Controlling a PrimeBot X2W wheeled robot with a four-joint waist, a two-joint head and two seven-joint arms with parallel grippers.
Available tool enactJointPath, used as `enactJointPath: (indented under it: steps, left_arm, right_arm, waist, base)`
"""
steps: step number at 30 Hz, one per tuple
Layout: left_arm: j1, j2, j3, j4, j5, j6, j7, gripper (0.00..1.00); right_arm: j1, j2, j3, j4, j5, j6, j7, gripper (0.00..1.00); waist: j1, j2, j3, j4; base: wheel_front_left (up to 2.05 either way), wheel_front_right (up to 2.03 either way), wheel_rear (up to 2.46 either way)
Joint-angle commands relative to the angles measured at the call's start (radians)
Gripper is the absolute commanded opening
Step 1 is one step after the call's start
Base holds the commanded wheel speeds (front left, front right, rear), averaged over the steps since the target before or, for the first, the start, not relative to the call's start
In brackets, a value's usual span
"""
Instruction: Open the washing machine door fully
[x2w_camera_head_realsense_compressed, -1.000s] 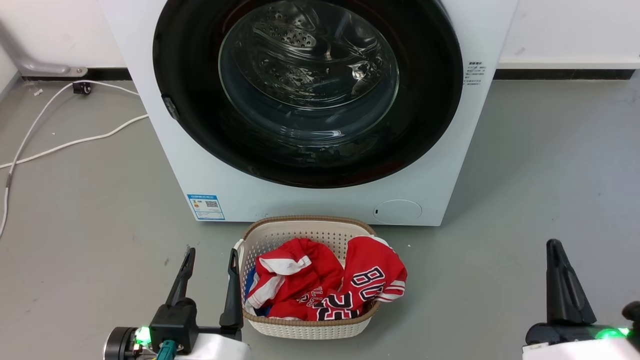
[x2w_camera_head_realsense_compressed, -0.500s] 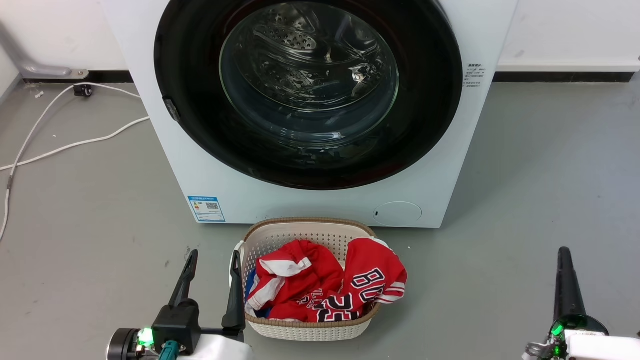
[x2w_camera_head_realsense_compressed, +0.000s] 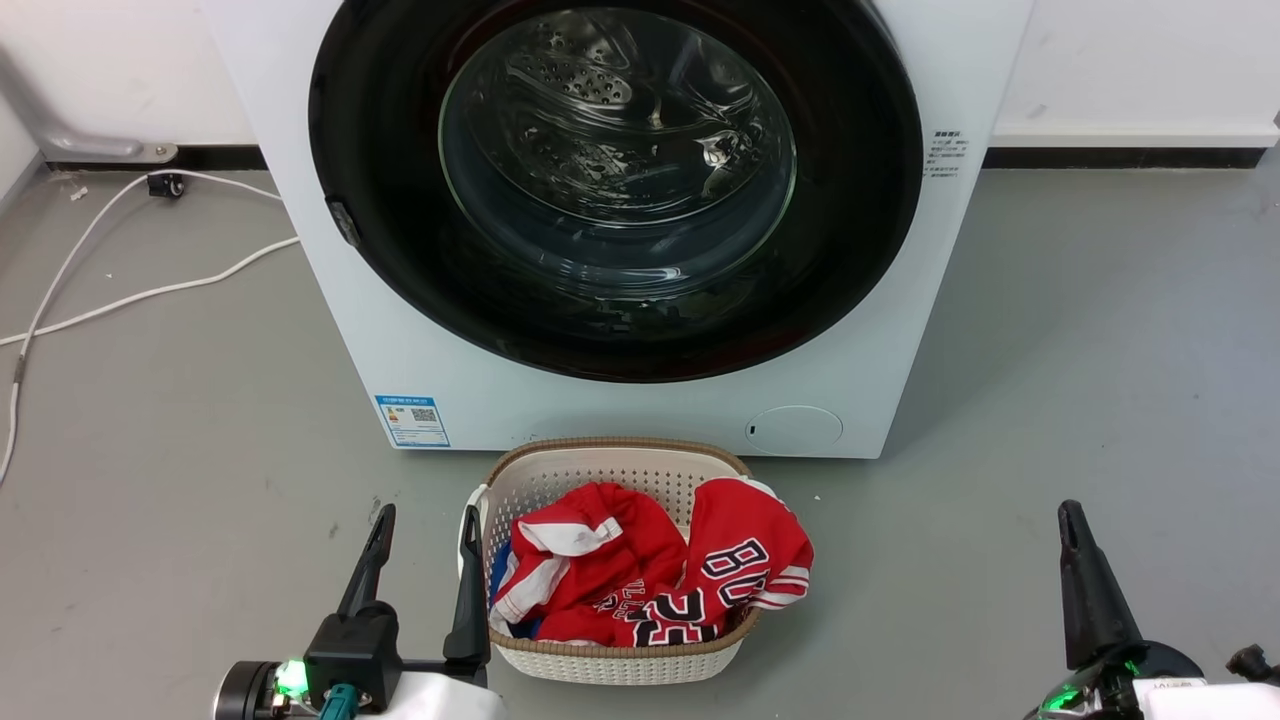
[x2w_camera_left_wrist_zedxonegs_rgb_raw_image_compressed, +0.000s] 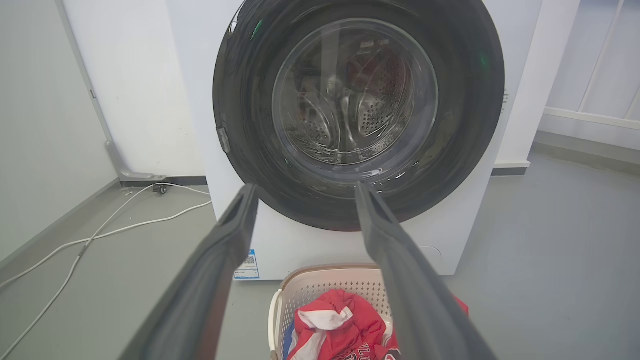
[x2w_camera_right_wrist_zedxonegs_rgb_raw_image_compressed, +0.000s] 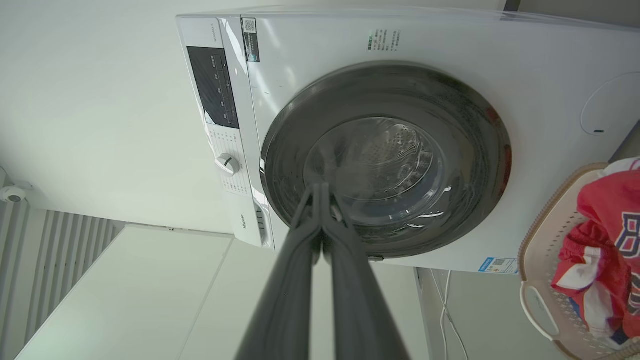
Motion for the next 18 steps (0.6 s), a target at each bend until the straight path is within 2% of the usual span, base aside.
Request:
enactJointPath:
  steps: [1, 14, 18]
  left_arm:
    - [0.004, -0.001, 0.000, 0.002, 0.004, 0.005, -0.003, 1.00]
    - [0.000, -0.001, -0.001, 0.001, -0.001, 0.007, -0.003, 1.00]
    - [-0.009, -0.001, 0.002, -0.008, 0.003, 0.009, -0.003, 1.00]
  right_arm:
    - [0.013, -0.006, -0.003, -0.008, -0.001, 0.000, 0.013, 0.00]
    - [0.020, 0.008, -0.022, -0.002, 0.011, 0.000, 0.069, 0.00]
    - [-0.022, 0.011, -0.052, 0.015, 0.025, 0.000, 0.088, 0.00]
  waist:
    - [0.0000, 0.0000, 0.000, 0.001]
    - [0.0000, 0.0000, 0.011, 0.007]
    - [0.0000, 0.0000, 0.029, 0.007]
  base:
    - [0.00, 0.00, 0.00]
    - [0.00, 0.00, 0.00]
    - [0.00, 0.00, 0.00]
